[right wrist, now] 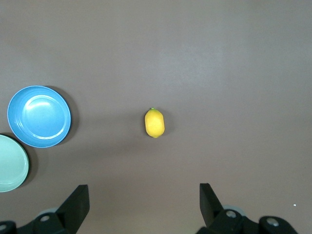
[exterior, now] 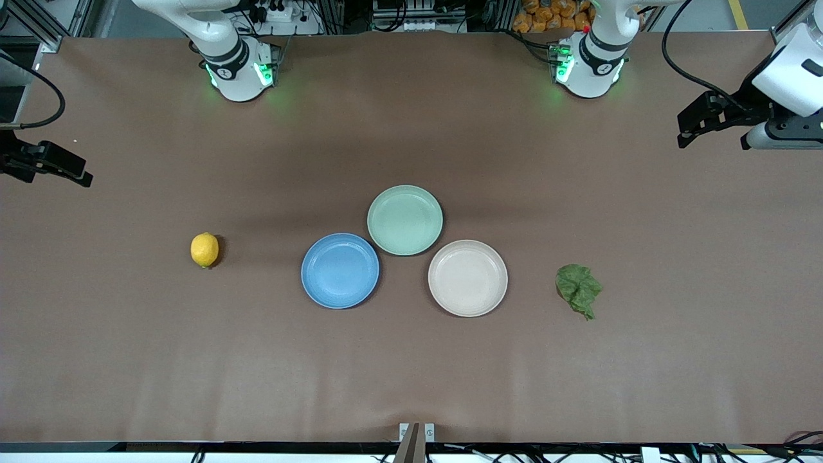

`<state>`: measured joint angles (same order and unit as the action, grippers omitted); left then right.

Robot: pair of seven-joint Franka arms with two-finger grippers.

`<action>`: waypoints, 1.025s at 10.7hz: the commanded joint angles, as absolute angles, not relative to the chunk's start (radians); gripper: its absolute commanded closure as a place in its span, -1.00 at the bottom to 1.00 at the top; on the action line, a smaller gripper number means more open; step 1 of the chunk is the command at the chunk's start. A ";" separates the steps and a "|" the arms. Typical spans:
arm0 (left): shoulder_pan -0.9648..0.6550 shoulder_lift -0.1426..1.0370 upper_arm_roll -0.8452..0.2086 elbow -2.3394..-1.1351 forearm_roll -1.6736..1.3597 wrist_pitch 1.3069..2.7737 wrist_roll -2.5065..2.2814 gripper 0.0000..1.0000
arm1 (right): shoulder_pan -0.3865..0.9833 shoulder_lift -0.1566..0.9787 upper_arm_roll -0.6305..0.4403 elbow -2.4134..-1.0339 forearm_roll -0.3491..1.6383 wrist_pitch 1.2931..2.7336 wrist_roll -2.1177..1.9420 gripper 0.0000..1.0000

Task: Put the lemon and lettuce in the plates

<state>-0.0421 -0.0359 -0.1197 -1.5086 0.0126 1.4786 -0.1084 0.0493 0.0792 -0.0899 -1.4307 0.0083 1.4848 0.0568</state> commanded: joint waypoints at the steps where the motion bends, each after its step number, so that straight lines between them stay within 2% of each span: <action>1: -0.041 -0.031 -0.118 -1.493 -0.005 1.463 -0.100 -1.00 | 0.051 0.060 -0.092 -1.443 0.005 1.479 0.071 -1.00; 11: -0.038 -0.021 -0.120 -1.522 -0.043 1.463 -0.103 -1.00 | 0.051 0.060 -0.091 -1.450 0.006 1.479 0.074 -1.00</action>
